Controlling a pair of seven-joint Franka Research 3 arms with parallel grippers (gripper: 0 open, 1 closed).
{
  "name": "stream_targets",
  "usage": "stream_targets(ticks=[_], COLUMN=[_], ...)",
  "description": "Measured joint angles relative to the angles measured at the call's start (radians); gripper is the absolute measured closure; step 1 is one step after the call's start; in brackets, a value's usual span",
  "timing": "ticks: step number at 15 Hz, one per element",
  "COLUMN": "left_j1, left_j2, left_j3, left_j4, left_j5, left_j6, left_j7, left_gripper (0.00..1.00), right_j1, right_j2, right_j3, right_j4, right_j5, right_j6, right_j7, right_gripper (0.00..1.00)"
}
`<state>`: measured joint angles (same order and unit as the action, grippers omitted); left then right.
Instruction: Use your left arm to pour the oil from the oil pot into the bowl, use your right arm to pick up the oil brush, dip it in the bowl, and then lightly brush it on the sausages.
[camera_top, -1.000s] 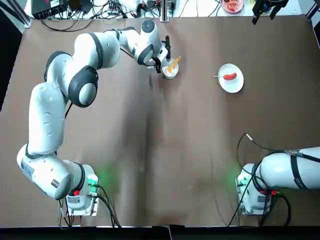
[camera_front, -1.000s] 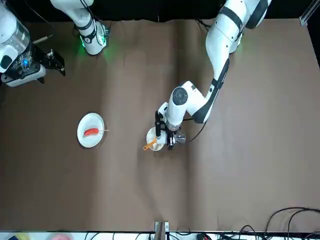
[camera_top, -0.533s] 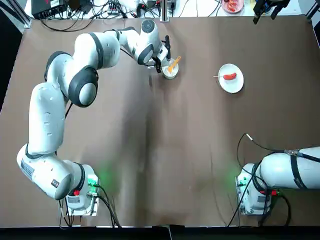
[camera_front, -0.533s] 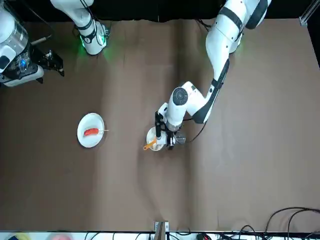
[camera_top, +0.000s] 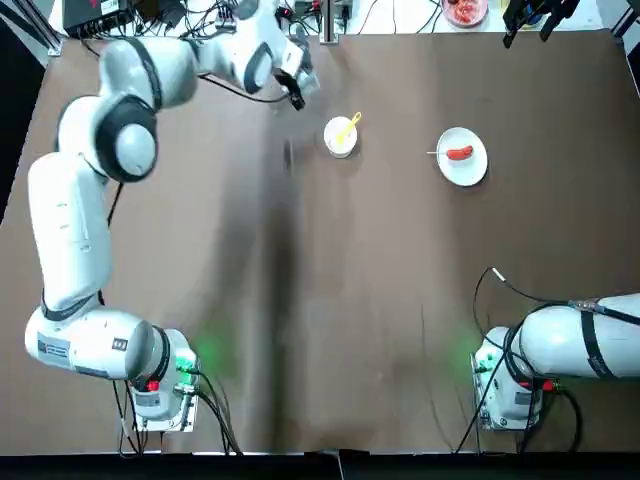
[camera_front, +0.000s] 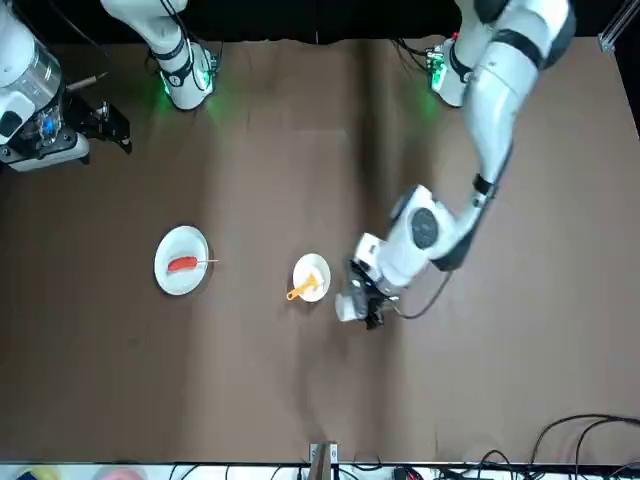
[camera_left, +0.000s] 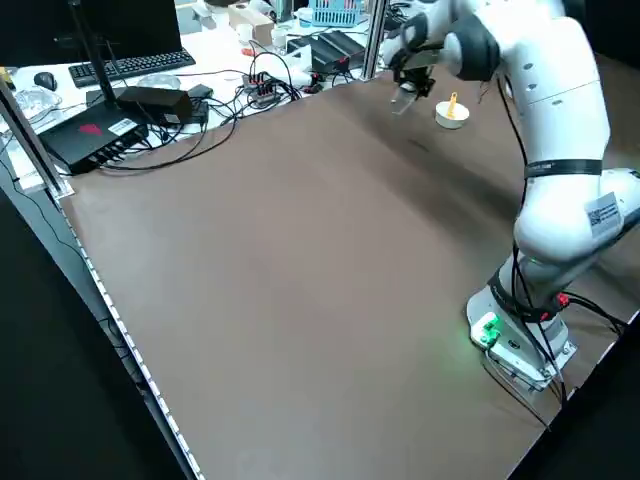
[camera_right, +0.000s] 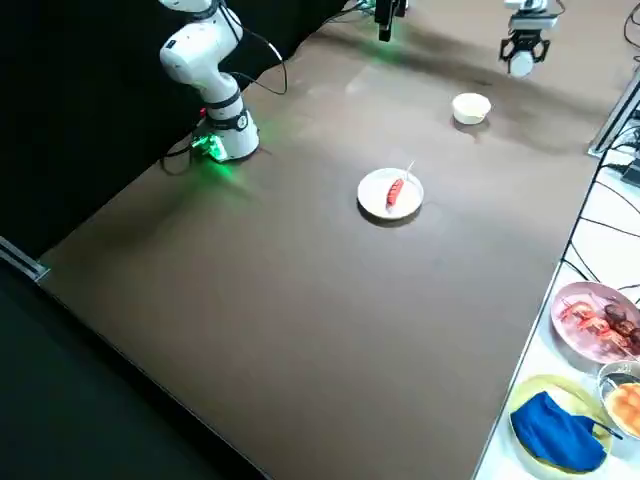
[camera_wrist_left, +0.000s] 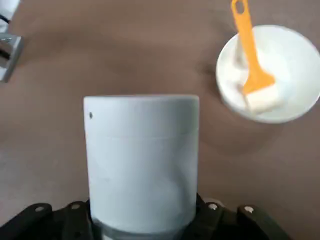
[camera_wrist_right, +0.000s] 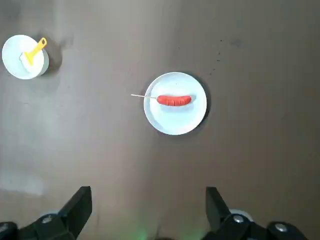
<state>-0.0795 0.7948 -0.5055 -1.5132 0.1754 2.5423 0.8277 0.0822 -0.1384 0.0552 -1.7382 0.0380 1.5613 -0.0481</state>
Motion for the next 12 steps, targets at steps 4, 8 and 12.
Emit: stream_targets(ticks=[4,8,12], left_j1=[0.164,0.301,0.417], left_j2=[0.018,0.026,0.023], left_j3=[-0.072,-0.131,-0.143], left_j4=[-0.048,-0.077,-0.076], left_j5=[-0.13,-0.319,-0.485], left_j6=[-0.019,-0.165,-0.326], left_j7=[0.203,0.344,0.509], left_gripper=[0.44,0.44,0.44], right_j1=[0.0,0.0,0.0], right_j2=[0.0,-0.001,-0.002], right_j3=[0.001,-0.001,-0.001], right_j4=[0.002,0.003,0.005], right_j5=[0.0,0.0,0.0], right_j6=[0.004,0.014,0.015], right_j7=[0.0,0.0,0.0], right_gripper=[0.0,0.0,0.0])
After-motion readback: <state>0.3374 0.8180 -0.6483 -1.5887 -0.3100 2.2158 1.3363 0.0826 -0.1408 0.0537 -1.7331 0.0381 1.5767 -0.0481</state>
